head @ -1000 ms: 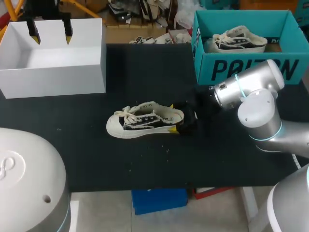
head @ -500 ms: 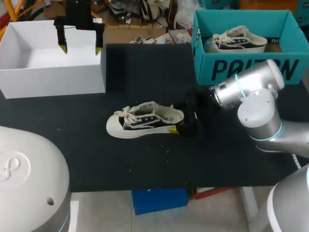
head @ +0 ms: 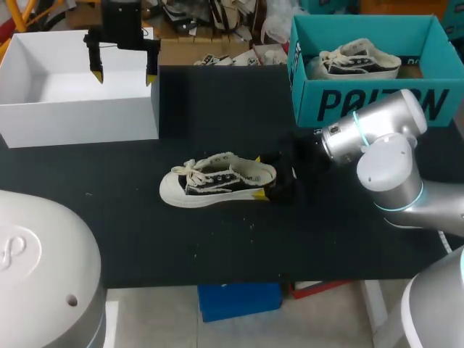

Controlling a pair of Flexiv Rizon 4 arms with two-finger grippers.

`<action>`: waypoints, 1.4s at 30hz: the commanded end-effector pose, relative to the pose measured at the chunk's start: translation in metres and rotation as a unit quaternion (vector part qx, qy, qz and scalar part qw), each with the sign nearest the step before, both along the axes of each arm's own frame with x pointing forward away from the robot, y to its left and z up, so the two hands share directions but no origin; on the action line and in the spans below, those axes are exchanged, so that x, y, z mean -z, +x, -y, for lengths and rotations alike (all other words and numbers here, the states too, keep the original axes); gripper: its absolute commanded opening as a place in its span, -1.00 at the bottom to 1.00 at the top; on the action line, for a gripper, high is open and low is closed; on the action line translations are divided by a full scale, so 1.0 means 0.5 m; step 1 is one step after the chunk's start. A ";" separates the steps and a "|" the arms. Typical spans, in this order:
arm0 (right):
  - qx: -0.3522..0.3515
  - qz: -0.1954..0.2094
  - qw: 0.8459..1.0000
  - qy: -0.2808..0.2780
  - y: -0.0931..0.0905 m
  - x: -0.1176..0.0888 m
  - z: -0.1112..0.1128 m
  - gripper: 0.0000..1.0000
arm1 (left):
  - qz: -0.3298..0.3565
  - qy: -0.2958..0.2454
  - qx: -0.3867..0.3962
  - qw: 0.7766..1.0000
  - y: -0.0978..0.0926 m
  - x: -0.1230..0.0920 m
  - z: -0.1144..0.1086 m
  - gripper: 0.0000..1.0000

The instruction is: Take the shoe out of the shoebox, open the shoe tongue, remove and reinsert the insole, then place the shoe into the shoebox

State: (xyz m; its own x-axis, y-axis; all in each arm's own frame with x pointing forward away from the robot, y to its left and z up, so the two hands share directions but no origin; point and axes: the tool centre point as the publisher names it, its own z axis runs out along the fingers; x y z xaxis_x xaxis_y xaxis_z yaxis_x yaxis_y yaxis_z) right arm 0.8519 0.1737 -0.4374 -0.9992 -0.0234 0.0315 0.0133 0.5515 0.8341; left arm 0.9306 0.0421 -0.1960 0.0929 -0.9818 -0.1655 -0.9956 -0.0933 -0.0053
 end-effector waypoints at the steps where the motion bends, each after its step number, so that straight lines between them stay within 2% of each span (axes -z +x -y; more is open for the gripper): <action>1: 0.001 0.000 1.000 -0.001 0.002 0.002 -0.004 -1.00 | 0.010 0.016 0.002 1.000 0.005 -0.015 0.022 1.00; 4: 0.001 0.000 1.000 -0.001 0.002 0.002 -0.004 -1.00 | 0.004 0.018 0.009 1.000 0.000 -0.014 0.052 1.00; 13: 0.001 0.000 1.000 -0.001 0.002 0.002 -0.004 -1.00 | -0.005 0.053 0.035 0.998 -0.062 0.020 0.134 1.00; 21: 0.001 0.000 1.000 -0.001 0.002 0.002 -0.004 -1.00 | -0.007 0.058 0.055 0.997 -0.097 0.057 0.193 1.00; 28: 0.001 0.000 1.000 -0.001 0.002 0.002 -0.004 -1.00 | 0.004 0.058 0.043 0.997 -0.124 0.087 0.255 1.00; 40: 0.001 0.000 1.000 -0.001 0.002 0.002 -0.004 -1.00 | 0.004 0.058 0.043 0.997 -0.124 0.087 0.255 1.00; 42: 0.001 0.000 1.000 -0.001 0.002 0.002 -0.004 -1.00 | 0.026 0.073 0.053 0.996 -0.121 0.070 0.258 1.00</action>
